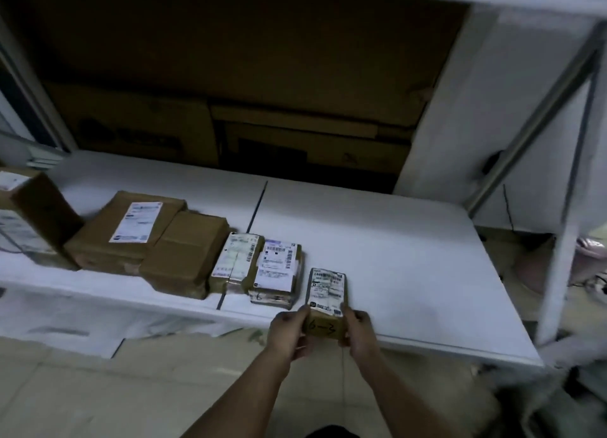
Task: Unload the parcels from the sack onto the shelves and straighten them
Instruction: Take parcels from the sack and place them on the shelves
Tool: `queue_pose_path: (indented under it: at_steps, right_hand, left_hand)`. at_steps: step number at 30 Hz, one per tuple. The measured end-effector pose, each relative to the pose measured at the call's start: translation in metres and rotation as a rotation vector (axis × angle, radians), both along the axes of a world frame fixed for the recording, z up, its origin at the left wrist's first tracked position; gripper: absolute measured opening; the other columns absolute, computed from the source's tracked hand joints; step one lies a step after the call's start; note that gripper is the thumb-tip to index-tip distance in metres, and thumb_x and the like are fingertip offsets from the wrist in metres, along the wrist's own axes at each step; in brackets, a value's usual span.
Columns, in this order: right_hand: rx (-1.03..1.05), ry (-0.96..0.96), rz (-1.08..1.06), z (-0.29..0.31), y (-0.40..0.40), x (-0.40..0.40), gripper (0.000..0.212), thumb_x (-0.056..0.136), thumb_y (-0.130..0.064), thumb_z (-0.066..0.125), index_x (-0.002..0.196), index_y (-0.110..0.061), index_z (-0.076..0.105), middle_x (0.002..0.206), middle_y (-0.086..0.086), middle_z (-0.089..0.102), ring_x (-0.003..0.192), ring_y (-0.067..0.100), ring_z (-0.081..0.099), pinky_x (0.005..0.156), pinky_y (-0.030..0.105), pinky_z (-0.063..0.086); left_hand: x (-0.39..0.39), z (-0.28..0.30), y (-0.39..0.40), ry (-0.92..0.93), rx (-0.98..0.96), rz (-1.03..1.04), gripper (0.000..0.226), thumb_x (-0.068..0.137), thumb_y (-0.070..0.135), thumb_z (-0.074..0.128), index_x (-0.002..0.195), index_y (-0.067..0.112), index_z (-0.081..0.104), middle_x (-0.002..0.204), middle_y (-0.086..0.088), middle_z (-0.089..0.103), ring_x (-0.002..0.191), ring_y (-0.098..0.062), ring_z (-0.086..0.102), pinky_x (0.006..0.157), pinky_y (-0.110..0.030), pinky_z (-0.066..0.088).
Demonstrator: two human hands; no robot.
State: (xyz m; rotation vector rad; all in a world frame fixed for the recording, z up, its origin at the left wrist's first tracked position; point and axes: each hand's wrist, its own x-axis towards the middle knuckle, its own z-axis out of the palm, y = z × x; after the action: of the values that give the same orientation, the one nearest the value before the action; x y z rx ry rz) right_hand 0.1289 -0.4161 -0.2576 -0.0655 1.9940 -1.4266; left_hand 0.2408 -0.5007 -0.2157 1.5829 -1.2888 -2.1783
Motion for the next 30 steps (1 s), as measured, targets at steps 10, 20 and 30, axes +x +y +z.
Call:
queue_pose_path:
  at_steps: [10,20,30]
  right_hand:
    - [0.097,0.136,0.029,-0.04,-0.028,-0.005,0.033,0.093,-0.039,0.056,0.112,-0.012,0.056,0.106,0.015,0.061,0.093,0.034,0.063,0.071,0.032,0.043]
    - [0.03,0.028,-0.138,-0.037,-0.035,0.003,0.026,0.097,-0.031,0.05,0.104,-0.006,0.056,0.093,0.013,0.061,0.068,0.029,0.064,0.057,0.035,0.053]
    - [-0.059,-0.089,-0.163,-0.029,-0.045,-0.004,0.024,0.097,-0.025,0.052,0.108,-0.003,0.052,0.1,0.016,0.057,0.071,0.026,0.06,0.06,0.033,0.054]
  left_hand:
    - [-0.005,-0.044,0.001,0.118,-0.033,0.12,0.026,0.094,0.017,0.056,0.119,0.012,0.048,0.095,-0.013,0.061,0.089,-0.027,0.058,0.077,-0.035,0.052]
    - [0.001,-0.044,-0.007,0.113,-0.042,-0.014,0.032,0.093,0.012,0.053,0.12,0.02,0.038,0.085,-0.001,0.06,0.073,-0.015,0.059,0.066,-0.025,0.048]
    - [0.004,-0.036,-0.01,0.114,-0.006,-0.067,0.014,0.094,0.011,0.051,0.103,0.019,0.046,0.089,0.001,0.058,0.078,-0.012,0.06,0.08,-0.029,0.048]
